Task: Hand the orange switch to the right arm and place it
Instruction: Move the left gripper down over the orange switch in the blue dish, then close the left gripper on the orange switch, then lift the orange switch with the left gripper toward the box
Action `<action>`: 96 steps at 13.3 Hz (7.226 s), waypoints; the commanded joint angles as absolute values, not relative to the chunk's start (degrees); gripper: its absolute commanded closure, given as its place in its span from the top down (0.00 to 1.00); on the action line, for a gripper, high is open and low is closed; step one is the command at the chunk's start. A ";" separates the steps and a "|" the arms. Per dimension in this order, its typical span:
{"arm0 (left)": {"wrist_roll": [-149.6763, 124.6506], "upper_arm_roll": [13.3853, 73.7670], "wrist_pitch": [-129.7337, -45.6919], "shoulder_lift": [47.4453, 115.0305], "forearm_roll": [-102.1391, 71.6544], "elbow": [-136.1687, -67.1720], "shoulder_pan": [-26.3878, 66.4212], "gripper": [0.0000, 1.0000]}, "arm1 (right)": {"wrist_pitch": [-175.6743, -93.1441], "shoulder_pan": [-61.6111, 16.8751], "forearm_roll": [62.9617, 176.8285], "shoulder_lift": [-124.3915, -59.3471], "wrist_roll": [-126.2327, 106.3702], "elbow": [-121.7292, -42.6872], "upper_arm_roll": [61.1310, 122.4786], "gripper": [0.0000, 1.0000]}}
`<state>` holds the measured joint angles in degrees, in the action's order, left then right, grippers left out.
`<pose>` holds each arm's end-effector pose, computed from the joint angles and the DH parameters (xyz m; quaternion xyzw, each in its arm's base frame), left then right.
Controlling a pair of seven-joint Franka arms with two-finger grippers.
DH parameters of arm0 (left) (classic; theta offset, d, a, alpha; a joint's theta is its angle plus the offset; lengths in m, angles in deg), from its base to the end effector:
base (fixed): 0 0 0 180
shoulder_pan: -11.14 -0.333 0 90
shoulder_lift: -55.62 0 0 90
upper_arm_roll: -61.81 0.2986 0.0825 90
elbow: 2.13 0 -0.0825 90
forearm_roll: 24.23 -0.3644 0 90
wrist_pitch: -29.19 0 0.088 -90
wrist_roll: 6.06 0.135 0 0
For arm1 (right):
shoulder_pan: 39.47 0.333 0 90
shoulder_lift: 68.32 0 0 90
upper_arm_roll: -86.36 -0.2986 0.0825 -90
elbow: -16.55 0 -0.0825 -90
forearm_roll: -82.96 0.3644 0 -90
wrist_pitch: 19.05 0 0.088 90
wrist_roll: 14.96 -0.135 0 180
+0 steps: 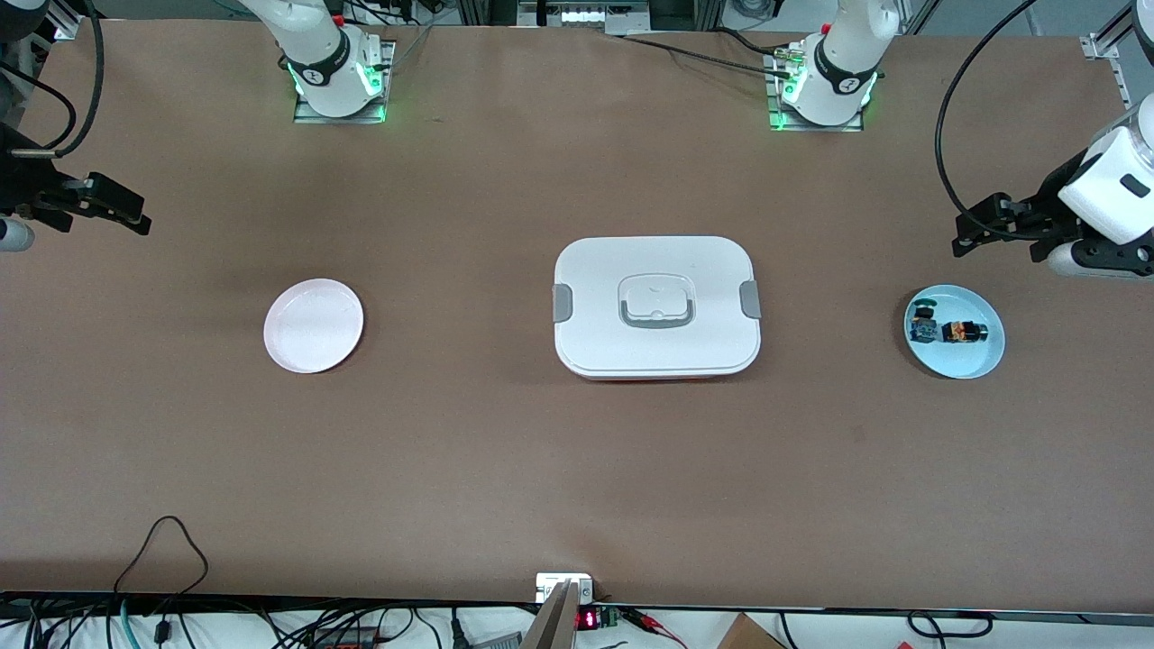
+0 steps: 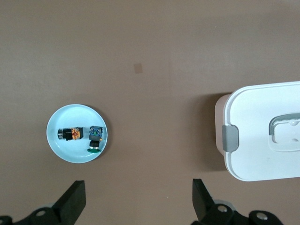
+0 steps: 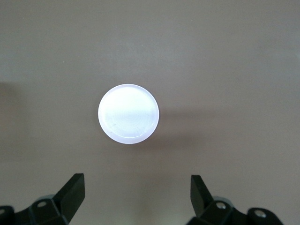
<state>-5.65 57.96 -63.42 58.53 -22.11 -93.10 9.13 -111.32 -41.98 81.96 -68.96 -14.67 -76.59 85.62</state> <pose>0.5513 -0.0218 0.5479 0.9996 -0.0186 -0.0113 0.0200 0.5390 -0.0190 0.5517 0.9998 -0.0125 -0.0133 0.0084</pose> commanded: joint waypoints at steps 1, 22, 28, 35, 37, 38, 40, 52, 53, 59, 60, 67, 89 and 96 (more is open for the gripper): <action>-5.18 57.68 -61.52 59.31 -23.18 -91.25 9.03 1.00 | -111.34 -42.37 81.64 -68.84 -14.26 -76.09 85.39 1.00; 7.65 57.86 -82.60 81.63 -31.18 -93.79 -10.92 1.00 | -111.34 -42.37 81.82 -69.28 -14.70 -76.09 85.39 1.00; 8.17 56.28 -103.93 81.46 -31.27 -109.42 -11.00 1.00 | -111.34 -42.37 81.82 -69.28 -14.88 -76.09 85.39 1.00; 11.15 56.28 -109.07 81.55 -31.27 -115.33 -12.49 1.00 | -111.34 -42.28 81.82 -69.37 -14.61 -76.09 85.21 1.00; 12.48 56.19 -109.24 81.45 -31.27 -116.39 -13.90 1.00 | -111.34 -42.19 81.82 -69.46 -14.61 -76.09 85.13 1.00; 12.48 56.19 -109.33 81.63 -31.27 -116.48 -13.99 1.00 | -111.34 -42.19 81.82 -69.46 -14.61 -76.09 85.13 1.00; 12.48 56.10 -109.15 81.46 -31.18 -117.70 -14.08 1.00 | -111.42 -42.19 81.82 -69.46 -14.61 -76.00 85.13 1.00; 12.31 56.10 -111.70 85.06 -31.00 -117.80 -14.70 1.00 | -111.34 -42.19 81.91 -69.46 -14.61 -75.82 85.13 1.00; 12.31 56.10 -111.70 85.15 -31.00 -117.80 -14.78 1.00 | -111.34 -42.19 81.91 -69.46 -14.61 -75.82 85.13 1.00; 12.22 56.10 -111.70 85.94 -30.21 -117.89 -15.14 1.00 | -111.34 -42.19 81.91 -69.81 -14.52 -75.82 85.13 1.00; 12.22 56.10 -111.62 85.94 -30.21 -117.97 -15.14 1.00 | -111.25 -42.19 81.91 -69.90 -14.52 -75.82 85.13 1.00; 12.48 56.10 -111.53 86.47 -30.21 -117.89 -14.96 0.66 | -111.34 -42.19 81.91 -69.99 -14.52 -75.82 85.13 1.00; 38.03 38.02 -76.72 82.51 9.74 -101.63 -15.84 0.26 | -110.90 -42.37 81.91 -70.34 -15.40 -75.82 85.21 1.00; 43.23 16.73 -75.57 82.42 17.41 -95.40 -19.63 0.11 | -110.81 -42.37 81.91 -70.34 -15.05 -75.91 85.30 1.00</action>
